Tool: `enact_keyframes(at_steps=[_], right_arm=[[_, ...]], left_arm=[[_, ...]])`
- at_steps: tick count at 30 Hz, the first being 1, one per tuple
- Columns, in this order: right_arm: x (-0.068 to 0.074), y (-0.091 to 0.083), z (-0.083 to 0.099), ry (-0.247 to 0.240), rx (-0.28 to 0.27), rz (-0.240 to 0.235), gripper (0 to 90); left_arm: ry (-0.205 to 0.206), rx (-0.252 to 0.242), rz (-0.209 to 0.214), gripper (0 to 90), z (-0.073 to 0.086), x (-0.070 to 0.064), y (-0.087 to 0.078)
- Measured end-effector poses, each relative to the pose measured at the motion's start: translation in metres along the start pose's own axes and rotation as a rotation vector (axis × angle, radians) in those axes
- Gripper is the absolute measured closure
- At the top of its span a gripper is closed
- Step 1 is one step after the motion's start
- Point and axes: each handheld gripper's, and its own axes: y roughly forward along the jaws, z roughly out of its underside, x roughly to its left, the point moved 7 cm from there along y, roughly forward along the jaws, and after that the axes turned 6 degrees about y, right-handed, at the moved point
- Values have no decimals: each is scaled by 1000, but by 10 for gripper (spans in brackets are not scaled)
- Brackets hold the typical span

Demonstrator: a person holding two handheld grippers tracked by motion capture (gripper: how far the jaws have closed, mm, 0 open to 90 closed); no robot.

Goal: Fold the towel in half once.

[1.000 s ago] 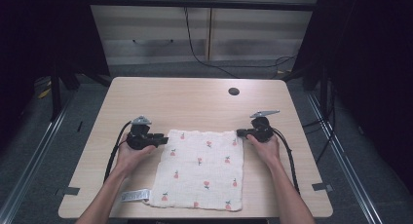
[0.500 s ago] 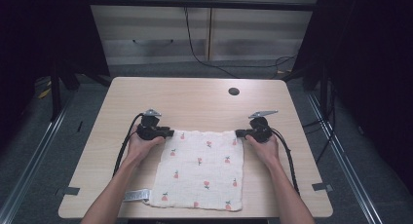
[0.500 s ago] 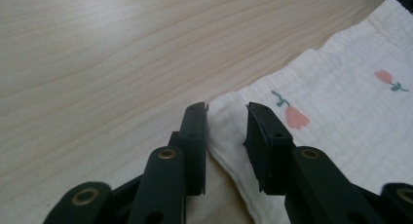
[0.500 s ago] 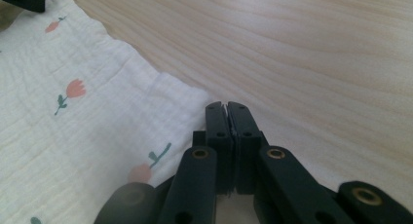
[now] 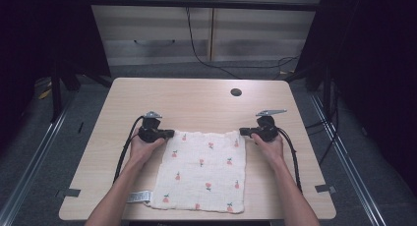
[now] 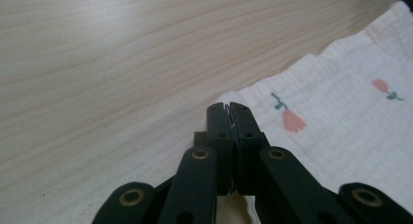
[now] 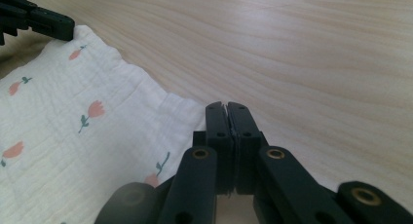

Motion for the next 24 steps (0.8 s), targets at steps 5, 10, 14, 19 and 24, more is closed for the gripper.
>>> enact_keyframes(at_steps=[5,10,14,19,24], right_arm=[[-1,-9,-4,2,-20,-4,886],[4,-19,-15,-22,-40,-5,887],[9,-30,-27,-33,-79,-15,887],[14,-38,-38,-59,-98,-10,887],[17,-45,-47,-71,-119,-11,887]], left_arm=[[14,-44,28,886,-4,-5,-16],[12,-91,40,886,-14,-7,-29],[37,-120,41,886,-19,-9,-41],[41,-139,31,886,-24,-7,-50],[44,-168,29,886,-30,-8,-60]])
